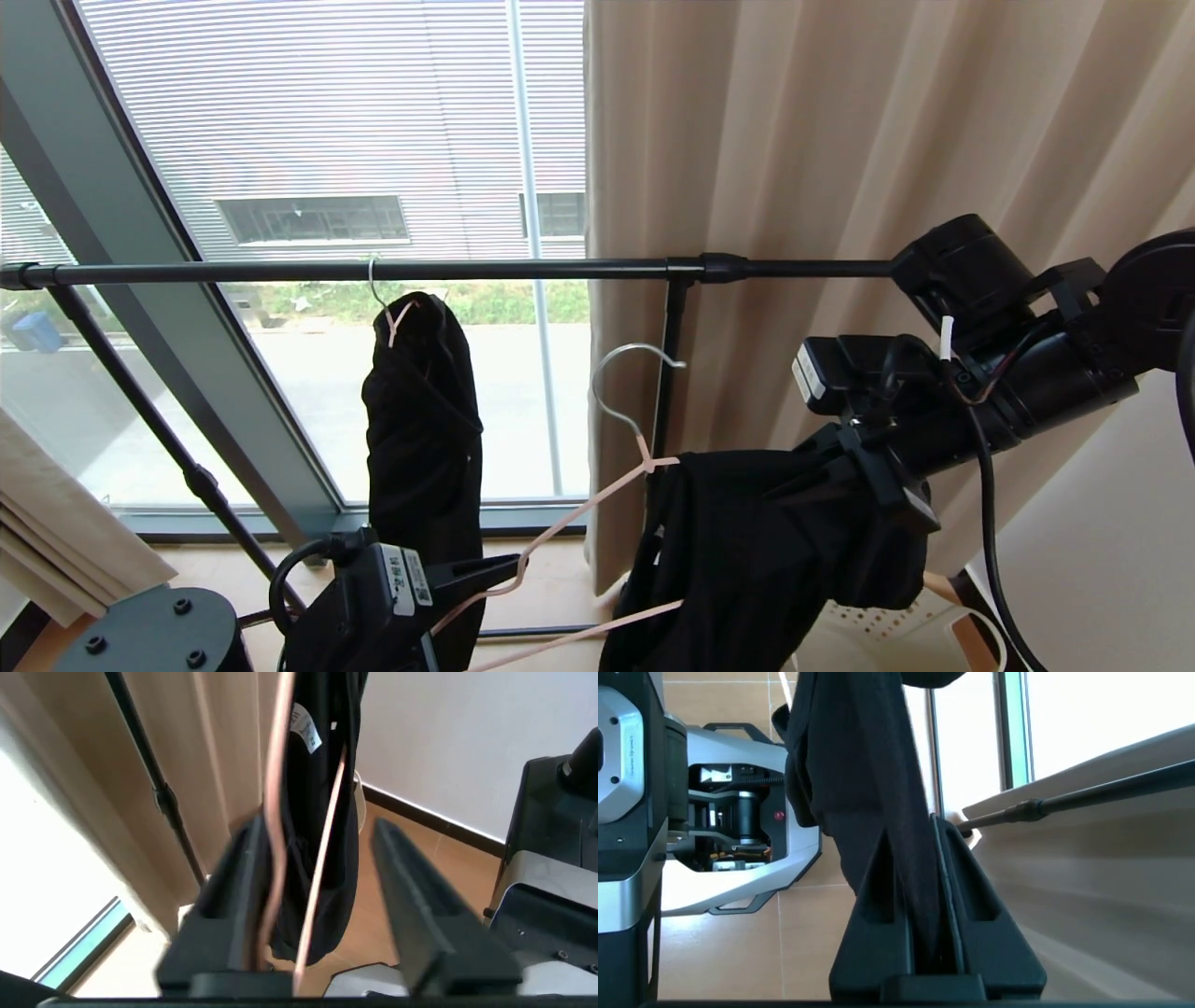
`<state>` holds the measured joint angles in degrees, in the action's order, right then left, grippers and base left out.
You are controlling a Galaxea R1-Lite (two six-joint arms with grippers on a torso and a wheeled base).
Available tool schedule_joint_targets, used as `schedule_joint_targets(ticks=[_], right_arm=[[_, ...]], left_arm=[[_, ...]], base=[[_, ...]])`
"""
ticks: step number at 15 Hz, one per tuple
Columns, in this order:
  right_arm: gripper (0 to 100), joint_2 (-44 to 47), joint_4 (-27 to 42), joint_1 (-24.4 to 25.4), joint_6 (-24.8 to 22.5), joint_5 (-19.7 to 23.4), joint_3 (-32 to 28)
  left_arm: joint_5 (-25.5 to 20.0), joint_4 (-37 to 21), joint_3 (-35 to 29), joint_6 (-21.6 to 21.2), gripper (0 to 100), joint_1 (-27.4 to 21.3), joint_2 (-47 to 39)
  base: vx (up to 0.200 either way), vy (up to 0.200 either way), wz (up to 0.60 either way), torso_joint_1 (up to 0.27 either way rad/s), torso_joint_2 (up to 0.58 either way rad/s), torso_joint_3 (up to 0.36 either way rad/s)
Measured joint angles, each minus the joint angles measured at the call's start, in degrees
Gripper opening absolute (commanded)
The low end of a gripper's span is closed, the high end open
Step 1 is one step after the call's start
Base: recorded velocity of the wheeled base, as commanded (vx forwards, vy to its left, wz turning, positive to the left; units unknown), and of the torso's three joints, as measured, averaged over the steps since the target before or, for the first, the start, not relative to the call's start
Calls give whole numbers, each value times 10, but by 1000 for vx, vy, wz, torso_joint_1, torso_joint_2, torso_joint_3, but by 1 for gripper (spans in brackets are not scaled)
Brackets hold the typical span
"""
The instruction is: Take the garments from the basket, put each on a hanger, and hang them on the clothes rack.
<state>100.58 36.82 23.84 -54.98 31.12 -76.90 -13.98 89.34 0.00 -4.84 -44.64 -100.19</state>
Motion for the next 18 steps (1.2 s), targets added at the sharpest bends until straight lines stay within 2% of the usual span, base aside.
schedule_joint_targets(ticks=[13,18], right_arm=[[0,-22,0,4,2,-5,12],[0,-38,-9,7,4,-80,12]], left_arm=[[-7,6,0,9,100,55,-4],[-108,6,0,95,100,120,-3]], base=[[0,0,0,0,0,0],[0,0,0,0,0,0]])
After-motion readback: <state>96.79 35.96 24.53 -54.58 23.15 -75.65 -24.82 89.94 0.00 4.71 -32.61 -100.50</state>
